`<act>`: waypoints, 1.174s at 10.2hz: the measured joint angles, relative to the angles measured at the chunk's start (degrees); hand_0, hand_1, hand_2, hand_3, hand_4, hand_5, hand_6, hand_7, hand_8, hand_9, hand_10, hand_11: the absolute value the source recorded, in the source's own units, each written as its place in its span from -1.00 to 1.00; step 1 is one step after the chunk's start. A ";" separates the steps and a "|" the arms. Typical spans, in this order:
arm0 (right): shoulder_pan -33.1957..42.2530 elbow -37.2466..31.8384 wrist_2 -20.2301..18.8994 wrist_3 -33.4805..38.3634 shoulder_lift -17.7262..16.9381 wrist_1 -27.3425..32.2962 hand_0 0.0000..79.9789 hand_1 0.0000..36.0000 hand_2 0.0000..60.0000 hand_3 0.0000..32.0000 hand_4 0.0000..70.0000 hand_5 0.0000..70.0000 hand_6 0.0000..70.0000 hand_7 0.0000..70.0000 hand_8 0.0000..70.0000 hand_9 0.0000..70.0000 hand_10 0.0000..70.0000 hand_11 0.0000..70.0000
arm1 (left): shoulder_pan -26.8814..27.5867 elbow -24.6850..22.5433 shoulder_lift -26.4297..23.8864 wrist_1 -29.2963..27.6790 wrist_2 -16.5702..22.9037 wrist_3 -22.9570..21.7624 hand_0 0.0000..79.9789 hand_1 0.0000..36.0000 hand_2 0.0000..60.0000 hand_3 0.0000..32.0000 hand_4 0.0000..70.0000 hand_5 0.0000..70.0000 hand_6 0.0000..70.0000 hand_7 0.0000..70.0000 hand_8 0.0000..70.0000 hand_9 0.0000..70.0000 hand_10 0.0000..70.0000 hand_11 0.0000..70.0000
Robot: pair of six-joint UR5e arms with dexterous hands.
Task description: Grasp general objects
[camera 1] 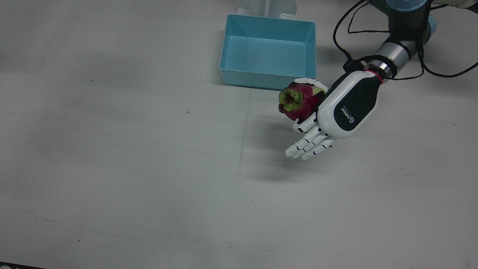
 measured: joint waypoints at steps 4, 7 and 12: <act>0.00 0.00 0.00 0.00 0.00 0.02 -1.00 -1.00 -1.00 -1.00 -1.00 -1.00 -1.00 -1.00 -1.00 -1.00 -1.00 -1.00 | 0.63 -1.68 0.31 -9.27 10.13 -0.32 0.16 -0.18 0.47 -1.00 -0.01 1.00 -0.63 -0.44 -0.42 -0.69 -0.67 -0.51; 0.00 0.00 0.00 0.00 0.00 0.04 -1.00 -1.00 -1.00 -1.00 -1.00 -1.00 -1.00 -1.00 -1.00 -1.00 -1.00 -1.00 | 3.99 -5.13 0.65 -11.66 12.21 -0.57 0.19 -0.08 0.47 -1.00 0.10 1.00 -0.61 -0.41 -0.42 -0.69 -0.67 -0.51; 0.00 0.00 -0.03 0.00 0.00 0.06 -1.00 -1.00 -1.00 -1.00 -1.00 -1.00 -1.00 -1.00 -1.00 -1.00 -1.00 -1.00 | 11.36 -8.87 0.68 -15.14 11.80 -0.59 0.23 -0.02 0.45 -1.00 0.22 1.00 -0.57 -0.35 -0.42 -0.69 -0.67 -0.51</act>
